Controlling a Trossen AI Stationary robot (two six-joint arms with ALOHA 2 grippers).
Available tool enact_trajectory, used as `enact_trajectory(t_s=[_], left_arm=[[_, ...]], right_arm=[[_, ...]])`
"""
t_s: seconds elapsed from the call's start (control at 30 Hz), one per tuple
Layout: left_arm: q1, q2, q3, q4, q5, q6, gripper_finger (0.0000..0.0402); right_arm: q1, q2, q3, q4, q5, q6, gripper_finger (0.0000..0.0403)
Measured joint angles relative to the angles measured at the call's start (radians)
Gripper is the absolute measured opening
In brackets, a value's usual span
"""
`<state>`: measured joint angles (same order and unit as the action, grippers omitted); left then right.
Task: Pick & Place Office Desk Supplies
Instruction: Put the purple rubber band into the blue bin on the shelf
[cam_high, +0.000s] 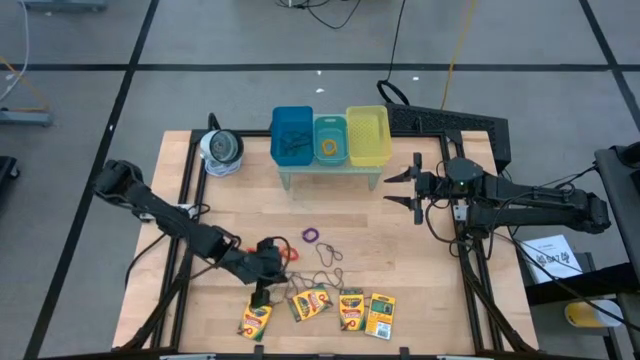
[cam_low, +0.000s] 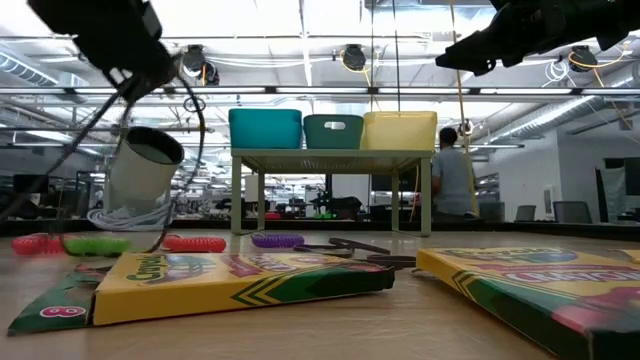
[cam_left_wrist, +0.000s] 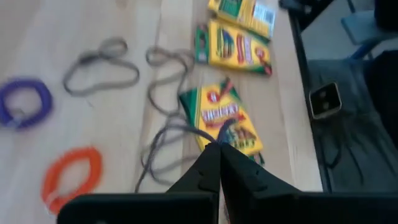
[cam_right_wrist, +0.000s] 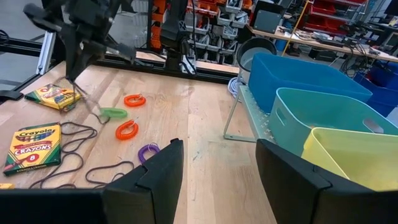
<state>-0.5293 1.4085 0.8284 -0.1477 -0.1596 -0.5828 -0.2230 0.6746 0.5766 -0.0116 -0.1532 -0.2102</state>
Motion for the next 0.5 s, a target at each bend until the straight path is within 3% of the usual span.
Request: enact_trajectory(t_s=[0.5], left_arm=[[0.000,-0.063,0.001,0.077,-0.108,0.136,0.0009]], right_arm=[[0.000,0.000,0.000,0.000,0.000,0.000,0.0194]])
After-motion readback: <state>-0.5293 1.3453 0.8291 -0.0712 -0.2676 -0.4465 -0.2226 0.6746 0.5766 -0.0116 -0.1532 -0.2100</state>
